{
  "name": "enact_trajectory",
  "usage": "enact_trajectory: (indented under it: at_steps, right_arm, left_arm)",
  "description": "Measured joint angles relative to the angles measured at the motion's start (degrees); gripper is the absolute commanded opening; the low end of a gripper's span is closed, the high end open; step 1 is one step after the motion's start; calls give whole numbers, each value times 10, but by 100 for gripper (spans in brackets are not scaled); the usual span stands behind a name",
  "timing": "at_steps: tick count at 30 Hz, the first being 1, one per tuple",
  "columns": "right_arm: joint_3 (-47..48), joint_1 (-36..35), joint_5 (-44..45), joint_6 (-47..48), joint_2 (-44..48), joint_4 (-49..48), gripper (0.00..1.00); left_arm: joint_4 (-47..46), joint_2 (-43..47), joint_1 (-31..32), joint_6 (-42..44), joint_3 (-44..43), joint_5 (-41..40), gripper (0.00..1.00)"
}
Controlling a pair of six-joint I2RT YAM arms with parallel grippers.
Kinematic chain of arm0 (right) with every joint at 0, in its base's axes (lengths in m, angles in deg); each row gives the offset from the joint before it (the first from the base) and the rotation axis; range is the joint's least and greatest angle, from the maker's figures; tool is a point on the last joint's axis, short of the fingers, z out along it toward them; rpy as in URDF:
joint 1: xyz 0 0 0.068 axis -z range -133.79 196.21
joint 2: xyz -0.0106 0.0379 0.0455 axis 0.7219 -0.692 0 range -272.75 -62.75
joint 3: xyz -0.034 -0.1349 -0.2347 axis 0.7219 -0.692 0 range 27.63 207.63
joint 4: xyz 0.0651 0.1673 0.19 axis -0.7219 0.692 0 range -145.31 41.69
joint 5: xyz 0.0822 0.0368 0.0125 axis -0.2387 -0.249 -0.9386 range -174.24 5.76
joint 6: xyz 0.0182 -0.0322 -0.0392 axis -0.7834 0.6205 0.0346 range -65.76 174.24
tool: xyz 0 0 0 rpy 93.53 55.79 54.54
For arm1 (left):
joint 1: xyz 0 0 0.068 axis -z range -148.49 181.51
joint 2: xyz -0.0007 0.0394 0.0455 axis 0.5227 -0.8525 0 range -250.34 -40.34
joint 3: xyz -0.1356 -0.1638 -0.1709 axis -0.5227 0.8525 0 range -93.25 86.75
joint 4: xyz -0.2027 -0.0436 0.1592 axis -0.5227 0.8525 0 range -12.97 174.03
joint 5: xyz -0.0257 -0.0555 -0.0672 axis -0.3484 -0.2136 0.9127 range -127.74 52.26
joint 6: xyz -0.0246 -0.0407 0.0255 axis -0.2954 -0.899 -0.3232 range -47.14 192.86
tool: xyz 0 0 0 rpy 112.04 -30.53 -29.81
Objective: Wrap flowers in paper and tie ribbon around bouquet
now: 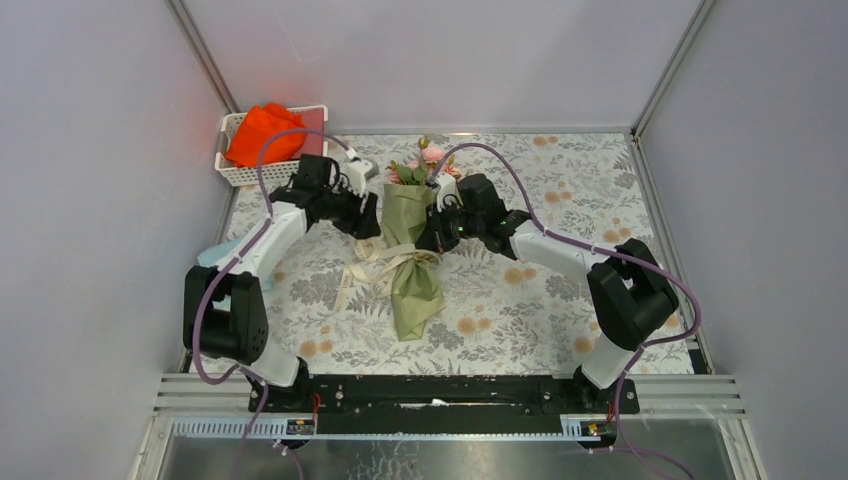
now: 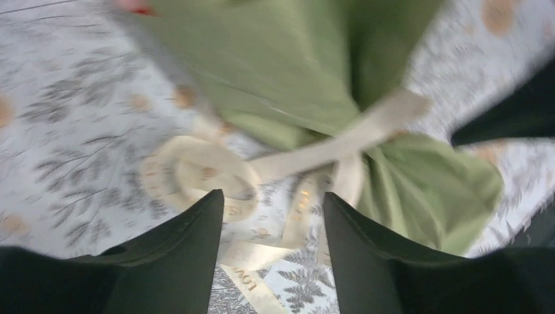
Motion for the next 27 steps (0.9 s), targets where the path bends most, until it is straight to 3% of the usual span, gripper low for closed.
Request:
enact_trajectory:
  at_steps: [4, 9, 11, 14, 18, 19, 27]
  right_arm:
    - [-1, 0, -1, 8, 1, -7, 21]
    - [-8, 0, 0, 14, 4, -15, 28]
    - [-12, 0, 0, 14, 5, -16, 28]
    - [-16, 0, 0, 15, 5, -17, 28]
    - [-23, 0, 0, 16, 8, -20, 28]
    - [-24, 0, -1, 17, 8, -23, 29]
    - [-84, 0, -15, 59, 32, -101, 45]
  left_arm:
    - [45, 33, 59, 132, 43, 58, 94]
    - [58, 29, 108, 210, 84, 52, 90]
    - [48, 23, 104, 226, 103, 30, 80]
    - [35, 18, 103, 242, 123, 0, 54]
    - [14, 17, 103, 265, 143, -27, 8]
    - [11, 17, 103, 269, 146, -30, 0]
    - [23, 20, 103, 246, 122, 12, 0]
